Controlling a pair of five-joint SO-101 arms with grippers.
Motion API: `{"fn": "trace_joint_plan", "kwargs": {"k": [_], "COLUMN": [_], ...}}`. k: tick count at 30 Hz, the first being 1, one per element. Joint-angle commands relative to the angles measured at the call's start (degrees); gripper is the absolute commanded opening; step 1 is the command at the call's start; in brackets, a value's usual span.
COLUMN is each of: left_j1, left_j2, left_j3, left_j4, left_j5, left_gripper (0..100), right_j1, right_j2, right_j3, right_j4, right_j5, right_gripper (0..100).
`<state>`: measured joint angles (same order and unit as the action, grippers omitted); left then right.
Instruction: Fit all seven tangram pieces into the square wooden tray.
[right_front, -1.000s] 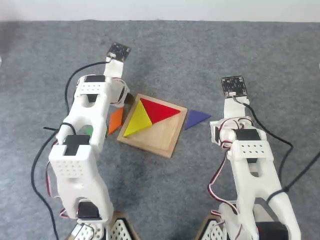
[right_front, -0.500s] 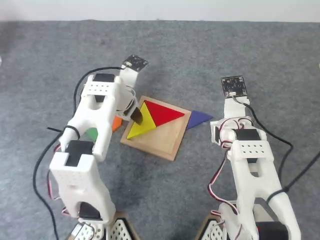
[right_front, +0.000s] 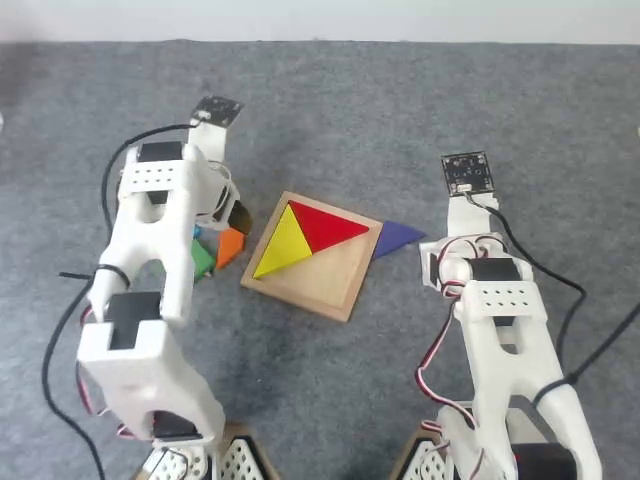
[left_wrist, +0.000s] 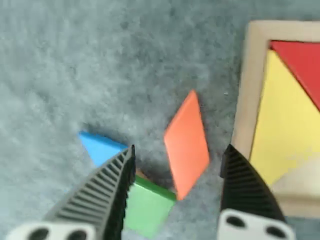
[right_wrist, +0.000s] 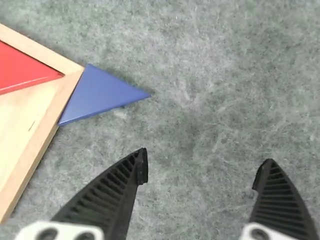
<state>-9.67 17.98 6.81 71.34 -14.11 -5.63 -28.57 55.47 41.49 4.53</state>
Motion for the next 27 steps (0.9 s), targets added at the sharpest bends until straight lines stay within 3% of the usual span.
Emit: {"fn": "trace_joint_plan", "kwargs": {"k": [1,6,12,21,27], "left_j1": [0.09,0.35,0.35,0.35,5.27], "left_j2": [3.08,7.56,8.88,7.74,1.67], "left_j3": [-2.59,-2.59,-2.33,-5.05,-14.11], "left_j4": [0.09,-0.09,0.26,0.44,8.18], "left_j5": [7.82,9.14,9.14,8.70,9.23], "left_gripper": [26,26,10,1,1], "right_j1": [0.13,0.13,0.04,0.04,0.13], "right_j2": [-2.24,-2.24,-2.24,-2.24,-2.24], "right_j3": [-0.35,-0.35,-0.35,-0.35,-0.35], "right_j4": [0.31,0.31,0.22,0.22,0.13], "right_j5": [-0.35,-0.18,-0.18,-0.35,-0.44], "right_gripper": [33.6,33.6,33.6,33.6,33.6]}}
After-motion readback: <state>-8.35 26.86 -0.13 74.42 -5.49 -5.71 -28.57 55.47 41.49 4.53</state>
